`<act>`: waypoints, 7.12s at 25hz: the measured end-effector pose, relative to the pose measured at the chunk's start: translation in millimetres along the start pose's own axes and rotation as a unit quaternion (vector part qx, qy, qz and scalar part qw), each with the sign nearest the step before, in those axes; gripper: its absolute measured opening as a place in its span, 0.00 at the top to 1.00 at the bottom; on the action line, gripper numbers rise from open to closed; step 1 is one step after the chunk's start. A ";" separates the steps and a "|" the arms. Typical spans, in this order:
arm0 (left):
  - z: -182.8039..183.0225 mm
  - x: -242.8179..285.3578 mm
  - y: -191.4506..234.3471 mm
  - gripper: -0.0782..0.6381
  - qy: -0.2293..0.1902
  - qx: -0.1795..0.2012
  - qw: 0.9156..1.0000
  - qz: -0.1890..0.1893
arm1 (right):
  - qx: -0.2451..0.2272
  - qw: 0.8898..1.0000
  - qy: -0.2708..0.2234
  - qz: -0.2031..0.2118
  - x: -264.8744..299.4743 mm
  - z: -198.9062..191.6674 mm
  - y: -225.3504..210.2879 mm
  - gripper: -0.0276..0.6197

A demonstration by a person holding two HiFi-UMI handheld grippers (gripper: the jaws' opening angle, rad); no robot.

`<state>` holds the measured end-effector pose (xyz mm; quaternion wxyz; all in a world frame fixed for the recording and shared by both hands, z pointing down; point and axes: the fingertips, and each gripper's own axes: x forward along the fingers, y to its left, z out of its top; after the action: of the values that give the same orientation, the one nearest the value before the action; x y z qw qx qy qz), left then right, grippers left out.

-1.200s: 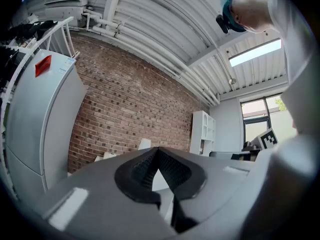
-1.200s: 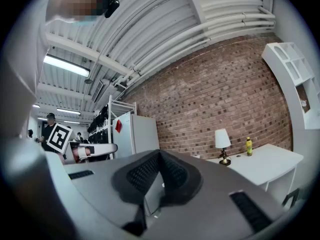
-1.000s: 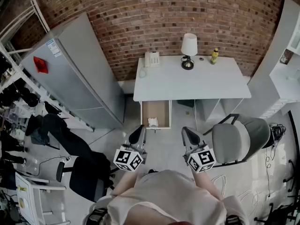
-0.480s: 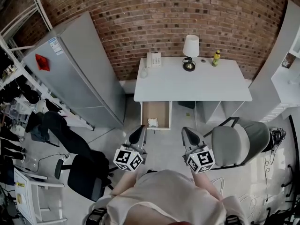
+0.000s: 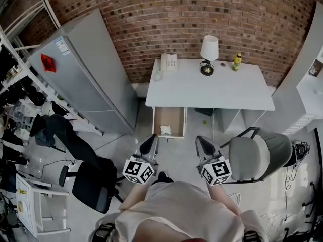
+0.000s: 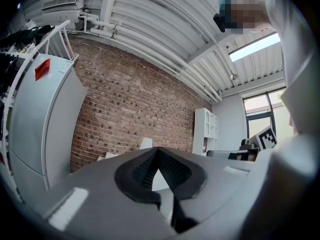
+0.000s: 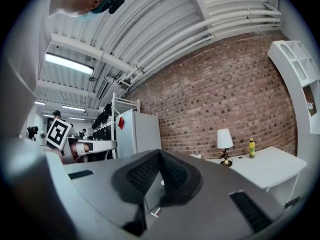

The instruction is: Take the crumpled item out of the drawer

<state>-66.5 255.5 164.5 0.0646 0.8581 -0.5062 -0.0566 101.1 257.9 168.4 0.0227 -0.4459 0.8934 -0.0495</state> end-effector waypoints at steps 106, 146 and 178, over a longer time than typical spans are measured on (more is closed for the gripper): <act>-477.3 201.2 246.0 0.88 0.388 -0.113 0.914 0.027 | 0.146 0.950 0.271 -0.048 255.2 -419.3 -162.4 0.98; -690.5 237.5 324.3 0.58 0.665 -0.075 0.741 0.061 | 0.182 0.941 0.281 -0.056 259.1 -443.5 -194.5 0.98; -517.9 237.7 292.4 0.86 0.457 -0.094 0.884 0.036 | 0.168 0.950 0.259 -0.056 251.3 -414.4 -181.5 0.98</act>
<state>-119.7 -65.1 716.4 0.3716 0.7599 -0.4433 0.2967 59.2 -23.1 600.9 -0.1373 -0.4571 0.8208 -0.3138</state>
